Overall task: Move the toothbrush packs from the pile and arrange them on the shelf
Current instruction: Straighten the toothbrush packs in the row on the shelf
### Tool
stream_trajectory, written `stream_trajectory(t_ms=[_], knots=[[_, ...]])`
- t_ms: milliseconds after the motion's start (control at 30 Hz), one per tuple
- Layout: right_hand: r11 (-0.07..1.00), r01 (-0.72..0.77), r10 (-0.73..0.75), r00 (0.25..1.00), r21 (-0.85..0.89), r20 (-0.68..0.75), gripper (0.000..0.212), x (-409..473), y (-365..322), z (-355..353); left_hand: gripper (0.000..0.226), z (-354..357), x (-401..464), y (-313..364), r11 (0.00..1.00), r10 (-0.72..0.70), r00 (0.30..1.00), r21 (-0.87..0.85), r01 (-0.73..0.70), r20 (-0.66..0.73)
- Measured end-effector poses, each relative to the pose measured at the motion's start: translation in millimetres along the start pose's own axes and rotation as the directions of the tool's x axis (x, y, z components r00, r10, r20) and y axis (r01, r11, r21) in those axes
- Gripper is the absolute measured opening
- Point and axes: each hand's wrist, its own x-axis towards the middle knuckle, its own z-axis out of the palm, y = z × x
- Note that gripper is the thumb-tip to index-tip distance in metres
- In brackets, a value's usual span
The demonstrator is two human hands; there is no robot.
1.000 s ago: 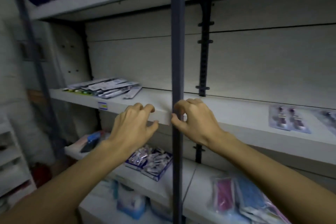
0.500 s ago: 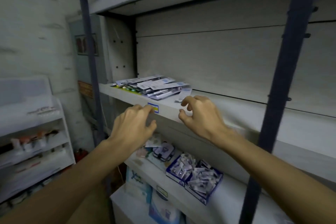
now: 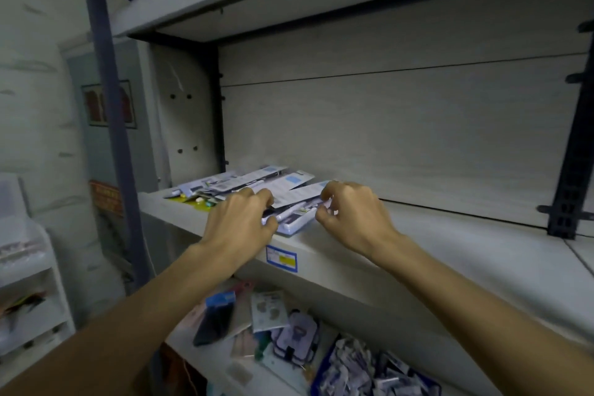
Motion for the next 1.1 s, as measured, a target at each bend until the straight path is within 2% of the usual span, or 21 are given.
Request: stream_trajectory(t_ms=[167, 300, 433, 533, 800, 900, 1033, 1100], knots=[[0.996, -0.046, 0.050, 0.998, -0.078, 0.049, 0.031, 36.0, -18.6, 30.3, 0.044, 18.5, 39.7, -42.0, 1.000, 0.010, 0.999, 0.004, -0.011, 0.053], [0.985, -0.136, 0.148, 0.982, -0.110, 0.115, 0.048, 62.2, -38.9, 56.8, 0.056, 33.9, 66.7, -70.4, 0.996, 0.076, 0.988, 0.028, -0.080, 0.134], [0.945, -0.210, 0.273, 0.929, -0.251, 0.250, 0.067, 81.7, -56.1, 82.3, 0.063, 46.5, 87.9, -92.3, 0.981, 0.185, 0.958, 0.019, -0.194, 0.220], [0.900, -0.263, 0.371, 0.882, -0.348, 0.292, 0.077, 91.1, -65.5, 96.3, 0.061, 53.2, 99.8, -104.7, 0.966, 0.256, 0.932, -0.041, -0.254, 0.258], [0.841, -0.364, 0.463, 0.867, -0.400, 0.183, 0.065, 98.5, -80.2, 105.6, 0.045, 64.3, 116.2, -118.6, 0.912, 0.399, 0.901, -0.171, -0.372, 0.171], [0.833, -0.365, 0.452, 0.882, -0.417, 0.131, 0.051, 96.9, -84.2, 101.7, 0.032, 67.2, 120.5, -121.2, 0.904, 0.387, 0.915, -0.242, -0.351, 0.117], [0.804, -0.370, 0.447, 0.892, -0.465, 0.064, 0.049, 91.2, -87.2, 95.6, 0.016, 71.5, 126.9, -123.7, 0.897, 0.339, 0.937, -0.327, -0.297, 0.081], [0.793, -0.414, 0.467, 0.884, -0.447, 0.011, 0.045, 89.5, -84.8, 89.8, 0.018, 71.9, 129.0, -125.0, 0.896, 0.314, 0.944, -0.359, -0.260, 0.100]])
